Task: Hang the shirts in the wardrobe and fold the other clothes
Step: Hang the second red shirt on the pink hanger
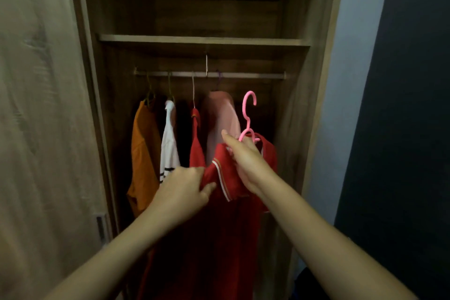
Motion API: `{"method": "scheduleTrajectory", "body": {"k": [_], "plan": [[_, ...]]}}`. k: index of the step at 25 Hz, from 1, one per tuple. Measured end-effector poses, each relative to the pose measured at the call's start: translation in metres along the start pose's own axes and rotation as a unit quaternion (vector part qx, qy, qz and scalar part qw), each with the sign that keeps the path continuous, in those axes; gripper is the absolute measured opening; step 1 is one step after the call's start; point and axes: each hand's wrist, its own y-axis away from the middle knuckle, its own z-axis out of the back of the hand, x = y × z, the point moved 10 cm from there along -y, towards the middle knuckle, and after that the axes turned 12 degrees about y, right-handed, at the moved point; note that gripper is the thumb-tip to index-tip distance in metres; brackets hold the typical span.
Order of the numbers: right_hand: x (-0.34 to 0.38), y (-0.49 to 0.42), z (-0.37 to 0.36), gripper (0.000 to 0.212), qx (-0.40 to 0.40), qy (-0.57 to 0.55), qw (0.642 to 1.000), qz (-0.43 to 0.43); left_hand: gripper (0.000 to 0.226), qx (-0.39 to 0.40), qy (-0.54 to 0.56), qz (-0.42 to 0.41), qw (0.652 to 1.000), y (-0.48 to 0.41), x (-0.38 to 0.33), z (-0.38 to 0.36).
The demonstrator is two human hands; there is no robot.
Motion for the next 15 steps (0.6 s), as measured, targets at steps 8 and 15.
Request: {"method": "scheduleTrajectory", "body": {"k": [8,15], "plan": [[-0.007,-0.016,0.08,0.081,-0.081,0.245,0.966,-0.015,0.031,-0.156,0.19,-0.034,0.969,-0.107,-0.009,0.026],[0.008,-0.022,0.112,0.044,-0.112,0.49,0.864,0.043,0.051,-0.107,0.055,-0.053,0.991,-0.23,-0.027,-0.064]]}}
